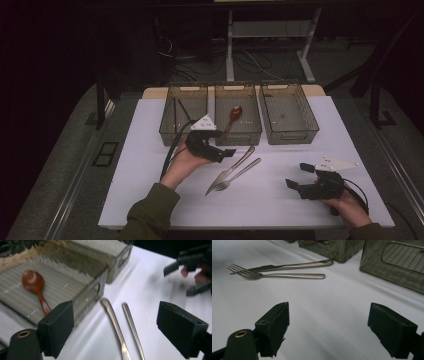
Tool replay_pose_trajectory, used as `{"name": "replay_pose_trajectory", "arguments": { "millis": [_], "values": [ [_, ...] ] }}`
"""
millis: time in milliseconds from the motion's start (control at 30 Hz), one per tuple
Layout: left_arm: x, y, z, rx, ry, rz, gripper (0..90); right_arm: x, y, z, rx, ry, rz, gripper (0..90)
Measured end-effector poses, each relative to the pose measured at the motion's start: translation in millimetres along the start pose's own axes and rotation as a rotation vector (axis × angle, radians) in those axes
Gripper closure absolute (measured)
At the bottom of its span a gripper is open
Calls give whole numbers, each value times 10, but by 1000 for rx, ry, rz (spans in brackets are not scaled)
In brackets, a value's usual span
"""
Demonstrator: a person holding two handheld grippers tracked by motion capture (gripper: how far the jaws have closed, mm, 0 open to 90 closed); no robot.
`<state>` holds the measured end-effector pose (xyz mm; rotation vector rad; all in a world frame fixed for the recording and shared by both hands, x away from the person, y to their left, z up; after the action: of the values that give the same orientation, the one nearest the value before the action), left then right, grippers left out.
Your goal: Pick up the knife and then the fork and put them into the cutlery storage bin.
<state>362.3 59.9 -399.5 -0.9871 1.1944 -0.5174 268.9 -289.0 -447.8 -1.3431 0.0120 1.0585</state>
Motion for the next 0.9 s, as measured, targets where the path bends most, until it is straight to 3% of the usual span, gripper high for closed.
{"name": "replay_pose_trajectory", "arguments": {
  "millis": [167,300,500,667,900],
  "values": [
    [-108,212,-120,-17,-23,-3,93,-4,-23,34,13,-37,12,132],
    [-211,340,-214,-19,-39,-12,44,-21,-21,75,-24,-92,41,132],
    [-358,539,-350,-7,-38,-11,0,5,-5,99,-43,-83,79,145],
    [-466,704,-381,-23,-48,-13,0,17,-20,118,-42,-78,91,276],
    [-591,843,-442,-5,-64,4,0,65,-66,139,-37,-95,122,491]
  ]
}}
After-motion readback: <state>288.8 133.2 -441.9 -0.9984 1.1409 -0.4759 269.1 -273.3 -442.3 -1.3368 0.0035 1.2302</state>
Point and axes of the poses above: each handheld gripper's, and its own axes: x roughly forward along the jaws, y roughly out of its underside, z roughly to its left, the point moved 2 cm from there along x, roughly forward along the jaws, and after that the axes turned 12 degrees about x, right-handed, at the moved point
